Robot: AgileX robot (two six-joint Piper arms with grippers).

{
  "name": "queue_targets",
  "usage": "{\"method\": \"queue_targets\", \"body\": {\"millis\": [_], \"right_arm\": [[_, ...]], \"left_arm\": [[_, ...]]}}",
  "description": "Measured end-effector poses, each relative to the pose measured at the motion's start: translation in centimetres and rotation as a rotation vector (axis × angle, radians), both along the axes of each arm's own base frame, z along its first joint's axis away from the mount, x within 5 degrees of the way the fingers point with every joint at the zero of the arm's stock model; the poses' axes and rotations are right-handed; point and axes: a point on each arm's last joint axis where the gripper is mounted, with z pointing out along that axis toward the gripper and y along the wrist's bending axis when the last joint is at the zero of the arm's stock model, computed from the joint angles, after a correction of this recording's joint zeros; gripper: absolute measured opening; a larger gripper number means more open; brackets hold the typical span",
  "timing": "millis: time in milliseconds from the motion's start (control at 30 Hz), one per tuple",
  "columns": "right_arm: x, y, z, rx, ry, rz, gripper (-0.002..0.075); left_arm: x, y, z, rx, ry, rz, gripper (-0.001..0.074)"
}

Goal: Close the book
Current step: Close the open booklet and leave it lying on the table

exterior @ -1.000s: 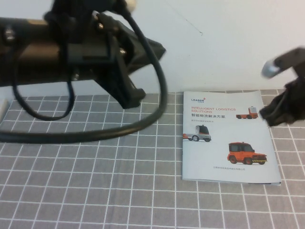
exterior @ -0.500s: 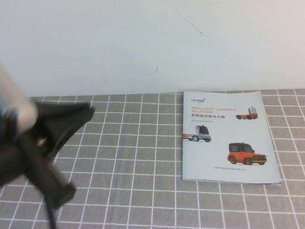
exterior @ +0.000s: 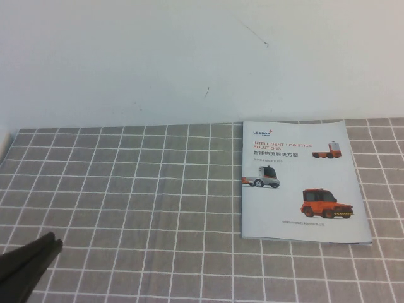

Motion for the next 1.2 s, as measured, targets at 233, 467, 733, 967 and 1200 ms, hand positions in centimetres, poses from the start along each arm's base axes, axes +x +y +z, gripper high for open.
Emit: {"method": "queue_targets", "body": {"millis": [233, 467, 733, 967, 1200], "right_arm": [[0.1, 0.1, -3.9, -0.071, 0.083, 0.029, -0.0003], [0.4, 0.1, -5.7, -0.098, 0.135, 0.044, -0.0003], [0.3, 0.2, -6.1, -0.111, 0.155, 0.055, -0.0003], [0.3, 0.2, -6.1, -0.111, 0.156, 0.056, -0.0003], [0.3, 0.2, -6.1, -0.111, 0.156, 0.056, -0.0003]], "left_arm": [[-0.4, 0.3, -2.6, 0.003, 0.022, 0.016, -0.0004], [-0.3, 0.3, -2.9, -0.058, 0.056, 0.018, -0.0004], [-0.5, 0.1, -3.0, -0.088, 0.093, -0.010, -0.0004], [-0.8, -0.2, -3.3, -0.071, 0.124, -0.050, -0.0003], [-1.0, -0.5, -3.5, -0.055, 0.150, -0.084, -0.0004]]}}
